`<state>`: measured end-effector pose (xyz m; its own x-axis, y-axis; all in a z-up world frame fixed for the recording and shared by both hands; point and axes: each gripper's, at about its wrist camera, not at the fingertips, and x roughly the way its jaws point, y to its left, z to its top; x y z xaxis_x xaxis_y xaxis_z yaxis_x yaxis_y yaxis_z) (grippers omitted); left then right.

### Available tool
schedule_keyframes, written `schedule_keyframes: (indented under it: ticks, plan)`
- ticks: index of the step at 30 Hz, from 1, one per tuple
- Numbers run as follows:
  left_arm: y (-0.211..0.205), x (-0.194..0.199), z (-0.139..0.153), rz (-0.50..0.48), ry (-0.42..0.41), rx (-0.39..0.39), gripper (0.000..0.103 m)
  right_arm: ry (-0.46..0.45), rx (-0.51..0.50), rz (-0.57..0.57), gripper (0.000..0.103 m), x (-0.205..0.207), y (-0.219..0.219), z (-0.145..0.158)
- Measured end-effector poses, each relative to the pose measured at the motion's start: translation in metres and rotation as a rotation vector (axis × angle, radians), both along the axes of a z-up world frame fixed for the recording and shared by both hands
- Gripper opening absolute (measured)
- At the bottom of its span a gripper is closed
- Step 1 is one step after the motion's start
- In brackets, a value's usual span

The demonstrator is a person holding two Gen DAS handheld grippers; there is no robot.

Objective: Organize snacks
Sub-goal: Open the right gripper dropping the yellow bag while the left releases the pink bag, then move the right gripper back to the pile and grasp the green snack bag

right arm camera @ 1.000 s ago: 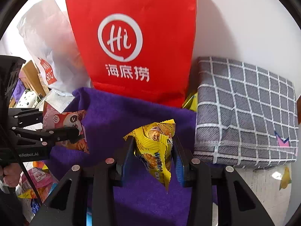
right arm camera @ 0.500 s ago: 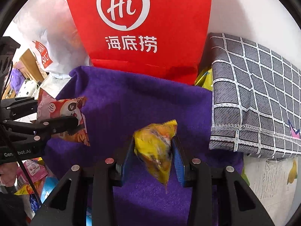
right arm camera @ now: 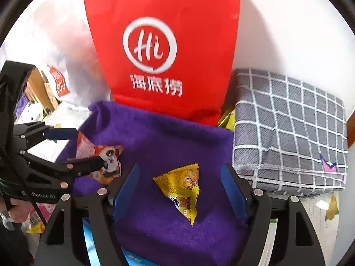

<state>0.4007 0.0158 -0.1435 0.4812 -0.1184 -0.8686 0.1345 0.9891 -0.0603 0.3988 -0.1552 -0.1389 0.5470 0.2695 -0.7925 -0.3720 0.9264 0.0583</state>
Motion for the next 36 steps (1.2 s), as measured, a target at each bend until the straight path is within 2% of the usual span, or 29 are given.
schedule_keyframes:
  ticks: [8, 11, 14, 19, 25, 29, 33, 36]
  plan:
    - [0.008, -0.012, 0.025, 0.009, -0.046, -0.028, 0.084, -0.058, 0.006, -0.072, 0.080, -0.015, 0.003, 0.023]
    - [0.009, -0.018, 0.034, 0.002, -0.055, -0.046, 0.089, -0.070, 0.023, -0.115, 0.085, -0.025, -0.003, 0.030]
    - [0.007, -0.026, 0.045, -0.008, -0.075, -0.051, 0.089, -0.071, 0.047, -0.132, 0.085, -0.038, -0.010, 0.036]
    - [0.002, -0.038, 0.061, -0.034, -0.106, -0.048, 0.089, -0.104, 0.029, -0.153, 0.085, -0.065, -0.018, 0.047]
    - [0.002, -0.051, 0.078, -0.048, -0.139, -0.045, 0.089, -0.084, 0.029, -0.183, 0.085, -0.096, -0.028, 0.049]
    - [0.000, -0.056, 0.085, -0.058, -0.140, -0.057, 0.089, -0.055, 0.056, -0.243, 0.079, -0.118, -0.038, 0.044]
    - [0.000, -0.064, 0.094, -0.071, -0.155, -0.068, 0.089, 0.006, 0.127, -0.256, 0.071, -0.137, -0.044, 0.035]
    - [0.002, -0.070, 0.102, -0.076, -0.167, -0.078, 0.089, 0.019, 0.135, -0.266, 0.067, -0.149, -0.041, 0.029]
